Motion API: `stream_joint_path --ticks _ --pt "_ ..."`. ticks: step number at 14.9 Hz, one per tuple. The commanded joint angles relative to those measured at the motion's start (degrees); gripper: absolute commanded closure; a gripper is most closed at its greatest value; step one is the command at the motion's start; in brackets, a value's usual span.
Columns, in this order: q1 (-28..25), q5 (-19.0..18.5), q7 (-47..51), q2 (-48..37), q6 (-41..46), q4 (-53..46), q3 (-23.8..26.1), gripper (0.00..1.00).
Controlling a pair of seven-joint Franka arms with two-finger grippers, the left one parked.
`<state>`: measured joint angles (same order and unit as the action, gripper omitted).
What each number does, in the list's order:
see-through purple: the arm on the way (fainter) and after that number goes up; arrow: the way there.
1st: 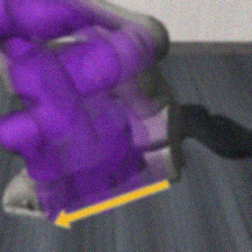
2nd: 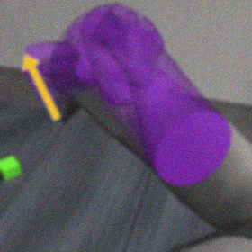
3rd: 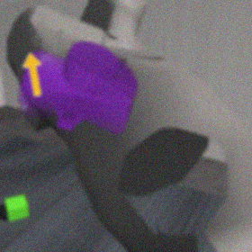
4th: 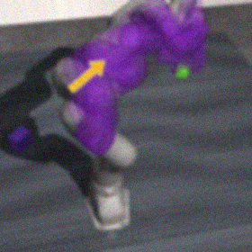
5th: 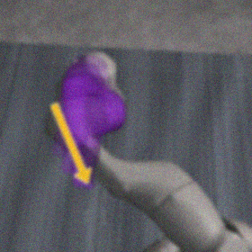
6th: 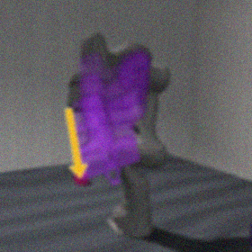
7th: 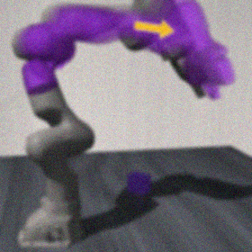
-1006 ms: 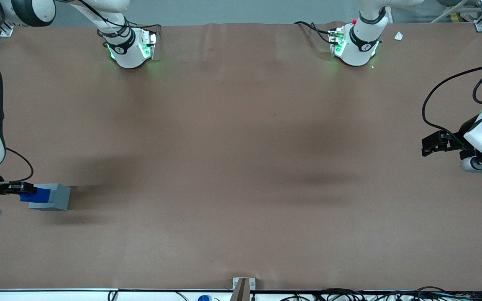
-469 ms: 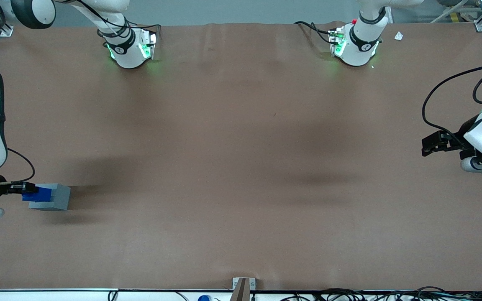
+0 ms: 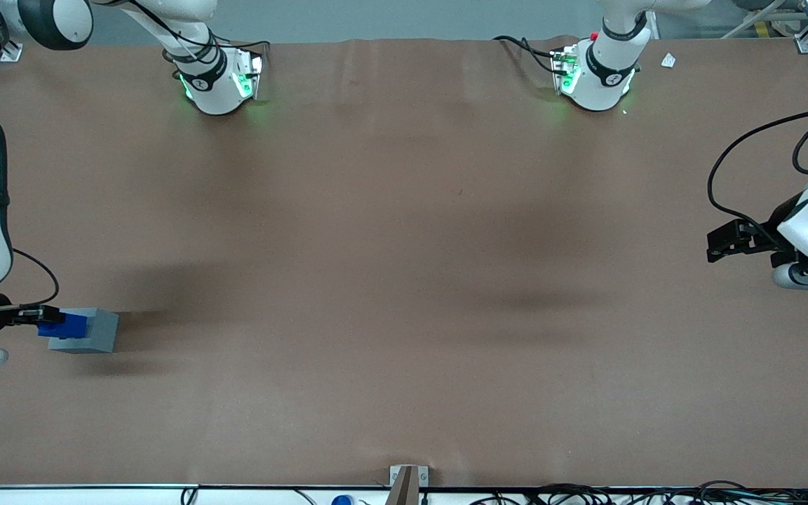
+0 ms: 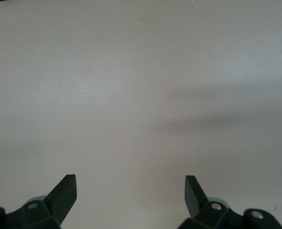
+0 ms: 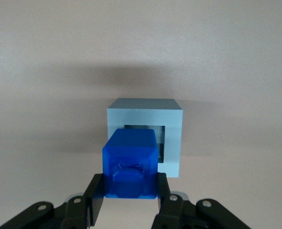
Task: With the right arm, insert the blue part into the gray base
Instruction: 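Lower the held blue block down into the gray base's hole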
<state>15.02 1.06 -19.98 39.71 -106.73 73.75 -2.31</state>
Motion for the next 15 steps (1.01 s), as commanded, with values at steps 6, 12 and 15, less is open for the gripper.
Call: stream_joint_path --ticks 6,12,15 --pt "1.15 -0.45 -1.29 0.46 -1.11 -0.19 0.73 0.76" --pt "1.5 -0.36 -1.37 0.72 -1.11 -0.1 0.73 0.76" --pt "1.5 -0.27 -1.37 0.9 -1.2 -0.1 0.73 0.76"
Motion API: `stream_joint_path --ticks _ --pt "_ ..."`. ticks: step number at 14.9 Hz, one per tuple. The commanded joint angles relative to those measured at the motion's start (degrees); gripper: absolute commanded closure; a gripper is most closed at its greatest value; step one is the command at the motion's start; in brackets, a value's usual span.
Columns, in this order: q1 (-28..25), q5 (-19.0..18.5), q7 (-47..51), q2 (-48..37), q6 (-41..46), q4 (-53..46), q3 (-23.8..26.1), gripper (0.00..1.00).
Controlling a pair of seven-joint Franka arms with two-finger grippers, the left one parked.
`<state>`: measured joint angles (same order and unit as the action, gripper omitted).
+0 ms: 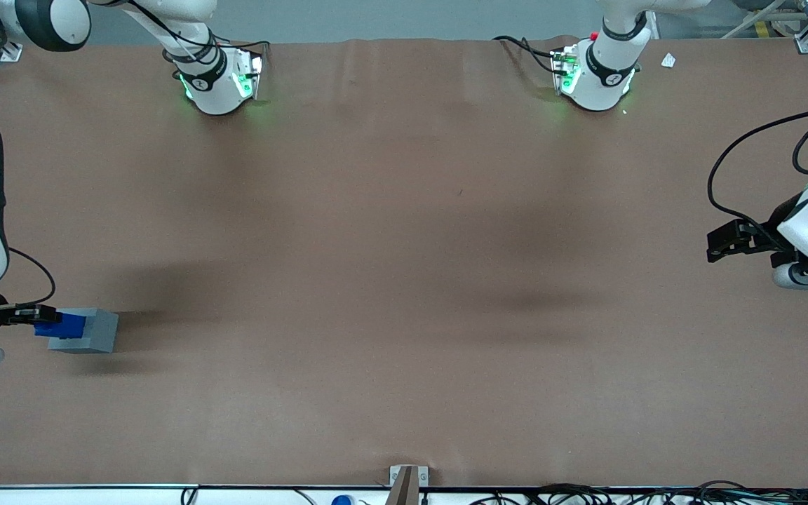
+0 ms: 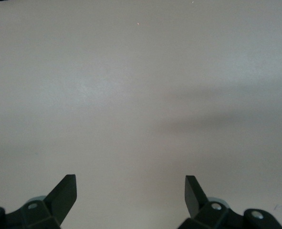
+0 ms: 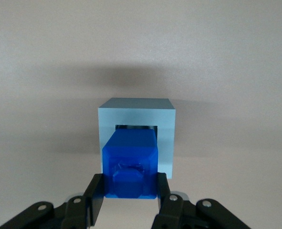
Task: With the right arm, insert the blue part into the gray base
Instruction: 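Lower the held blue block down into the gray base's hole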
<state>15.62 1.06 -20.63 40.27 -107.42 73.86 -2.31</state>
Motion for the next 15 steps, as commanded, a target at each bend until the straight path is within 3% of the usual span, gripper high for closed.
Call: stream_joint_path --ticks 1,11,15 --pt "0.9 -0.36 -0.72 0.51 -0.68 -0.2 0.73 0.76" --pt "0.9 -0.27 -0.64 0.95 -2.0 -0.2 0.73 0.75" --pt "0.9 -0.19 -0.55 1.12 -2.09 -0.2 0.73 0.54"
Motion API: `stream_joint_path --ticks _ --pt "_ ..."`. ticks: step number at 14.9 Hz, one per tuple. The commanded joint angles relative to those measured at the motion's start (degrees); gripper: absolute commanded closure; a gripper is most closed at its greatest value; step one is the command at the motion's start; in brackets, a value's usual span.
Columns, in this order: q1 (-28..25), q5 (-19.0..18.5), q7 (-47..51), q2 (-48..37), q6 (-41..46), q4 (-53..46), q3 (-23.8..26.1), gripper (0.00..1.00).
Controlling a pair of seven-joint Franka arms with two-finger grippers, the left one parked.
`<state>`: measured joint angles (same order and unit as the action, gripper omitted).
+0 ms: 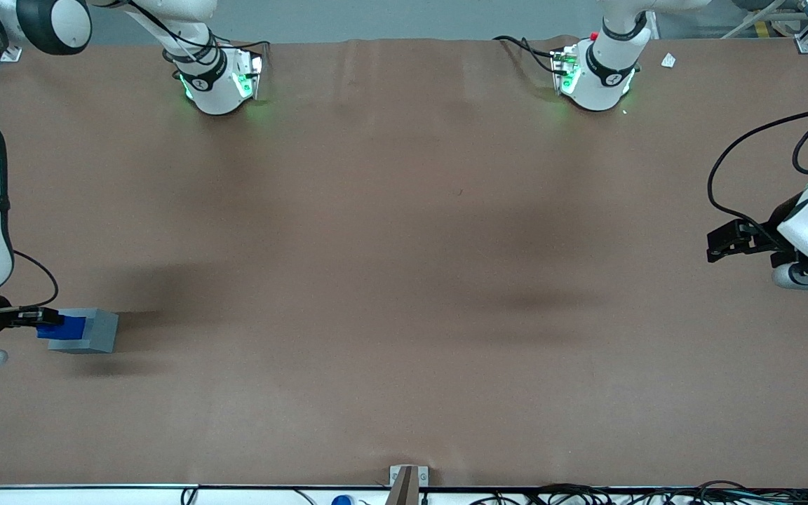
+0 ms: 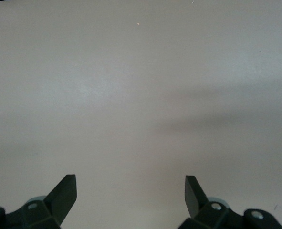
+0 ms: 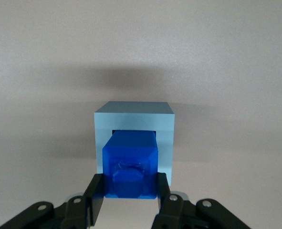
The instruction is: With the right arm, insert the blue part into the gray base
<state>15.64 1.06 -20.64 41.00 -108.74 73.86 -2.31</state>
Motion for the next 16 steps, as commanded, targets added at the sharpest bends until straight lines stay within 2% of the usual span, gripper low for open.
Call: stream_joint_path --ticks 1,6,13,14,16 --pt "0.88 -0.18 -0.54 0.4 -0.77 -0.21 0.73 0.53" --pt "0.88 -0.27 -0.63 0.57 -0.77 -0.21 0.73 0.58" --pt "1.32 -0.01 -0.71 1.01 -3.05 -0.21 0.73 0.6" --pt "1.32 -0.1 -0.63 1.01 -2.97 -0.21 0.81 0.57" --pt "1.23 0.08 -0.36 0.93 -2.96 -0.21 0.73 0.31"
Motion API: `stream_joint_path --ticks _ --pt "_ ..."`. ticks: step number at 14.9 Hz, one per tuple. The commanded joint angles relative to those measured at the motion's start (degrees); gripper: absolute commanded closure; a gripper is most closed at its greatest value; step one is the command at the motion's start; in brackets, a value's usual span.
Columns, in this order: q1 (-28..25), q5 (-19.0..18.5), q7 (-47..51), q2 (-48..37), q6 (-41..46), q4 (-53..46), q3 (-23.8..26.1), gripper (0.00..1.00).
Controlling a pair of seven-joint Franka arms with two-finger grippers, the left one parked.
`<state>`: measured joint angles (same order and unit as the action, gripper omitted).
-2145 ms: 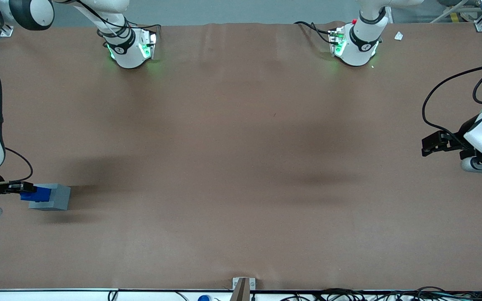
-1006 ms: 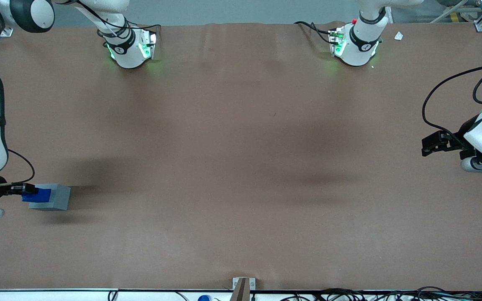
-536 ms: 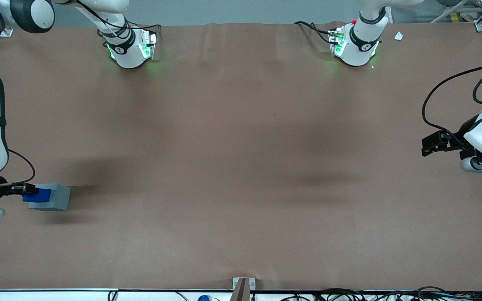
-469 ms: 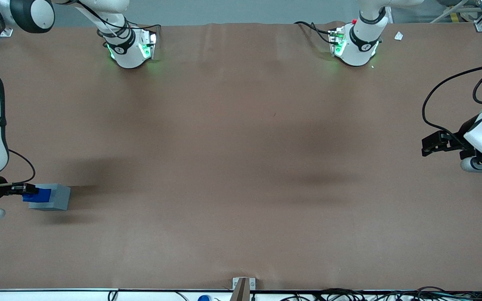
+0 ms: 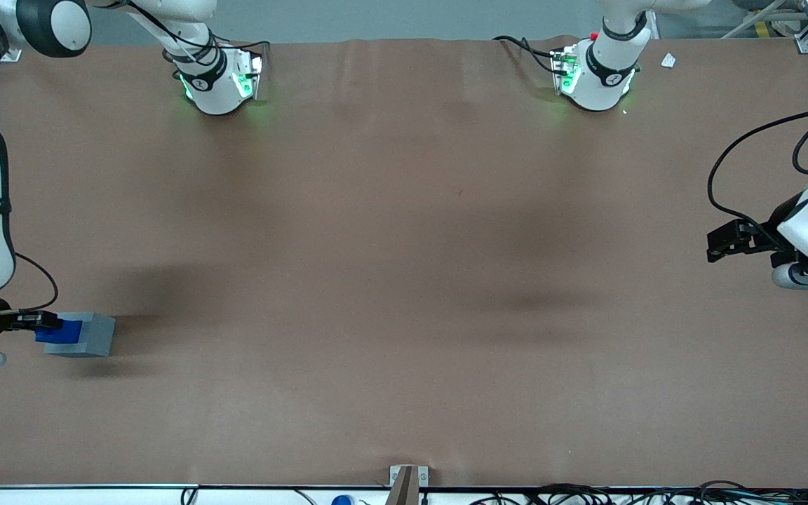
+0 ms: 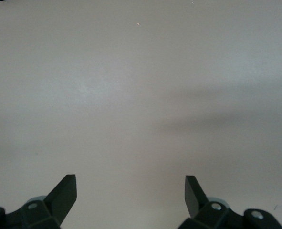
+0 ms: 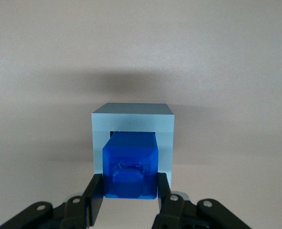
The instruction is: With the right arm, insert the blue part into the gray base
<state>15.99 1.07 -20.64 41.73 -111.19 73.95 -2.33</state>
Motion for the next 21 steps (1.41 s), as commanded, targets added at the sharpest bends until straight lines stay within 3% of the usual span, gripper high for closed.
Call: stream_joint_path --ticks 1,2,7,10,14,16,21 --pt "0.97 0.59 -0.36 0.19 -0.52 -0.3 0.83 0.11" --pt "0.97 0.68 -0.28 0.19 -0.52 -0.21 0.83 0.0" --pt "0.97 0.95 0.25 -0.68 2.89 -0.21 1.01 0.0" --pt "0.97 5.95 1.47 -4.45 11.5 -0.12 0.83 0.0" --pt "-0.34 5.52 7.45 -17.17 18.98 5.75 0.83 0.0" --pt "-2.53 3.34 11.22 -24.64 21.8 9.7 0.83 0.0" --pt "-8.86 1.56 22.56 -39.5 23.05 18.93 1.18 0.0"
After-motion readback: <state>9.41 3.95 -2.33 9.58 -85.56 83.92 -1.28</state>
